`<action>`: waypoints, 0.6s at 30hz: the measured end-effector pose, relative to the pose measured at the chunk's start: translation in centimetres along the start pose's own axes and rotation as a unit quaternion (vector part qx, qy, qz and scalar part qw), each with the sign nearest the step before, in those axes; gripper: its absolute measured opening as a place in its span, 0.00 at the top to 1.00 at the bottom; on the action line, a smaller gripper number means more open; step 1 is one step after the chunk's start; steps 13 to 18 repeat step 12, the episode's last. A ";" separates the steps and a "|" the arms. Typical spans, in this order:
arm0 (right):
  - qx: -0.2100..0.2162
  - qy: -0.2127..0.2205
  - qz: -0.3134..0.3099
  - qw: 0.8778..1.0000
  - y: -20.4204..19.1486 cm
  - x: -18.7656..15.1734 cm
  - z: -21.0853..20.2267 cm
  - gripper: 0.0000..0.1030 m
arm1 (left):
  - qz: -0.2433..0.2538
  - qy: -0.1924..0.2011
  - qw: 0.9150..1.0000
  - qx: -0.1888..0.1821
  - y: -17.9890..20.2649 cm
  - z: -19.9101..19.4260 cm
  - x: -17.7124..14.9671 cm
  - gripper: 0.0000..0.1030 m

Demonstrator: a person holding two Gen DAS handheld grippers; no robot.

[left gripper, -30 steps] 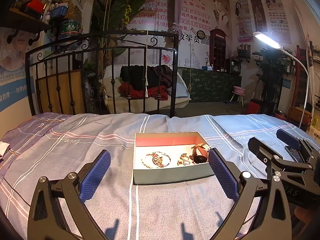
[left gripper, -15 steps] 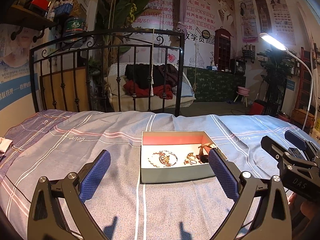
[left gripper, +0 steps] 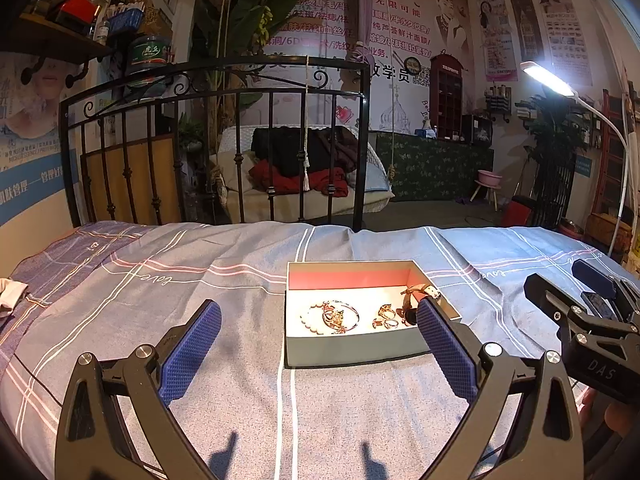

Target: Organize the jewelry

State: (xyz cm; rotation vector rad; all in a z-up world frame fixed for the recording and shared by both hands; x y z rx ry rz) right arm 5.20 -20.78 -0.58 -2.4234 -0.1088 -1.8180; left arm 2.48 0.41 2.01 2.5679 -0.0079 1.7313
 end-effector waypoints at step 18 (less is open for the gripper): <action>0.001 -0.003 -0.002 1.000 -0.1 -0.2 0.2 0.06 | -0.021 -0.015 1.000 0.003 -0.8 0.7 0.0 0.07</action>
Point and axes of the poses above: each gripper's, at about its wrist camera, not at the fingertips, and z roughly the way its jaws point, y to its right, x to its top, the point moved 2 cm from there along z, roughly the way its jaws point, and after that the axes turned 4 degrees about -x, right-handed, at the moved point
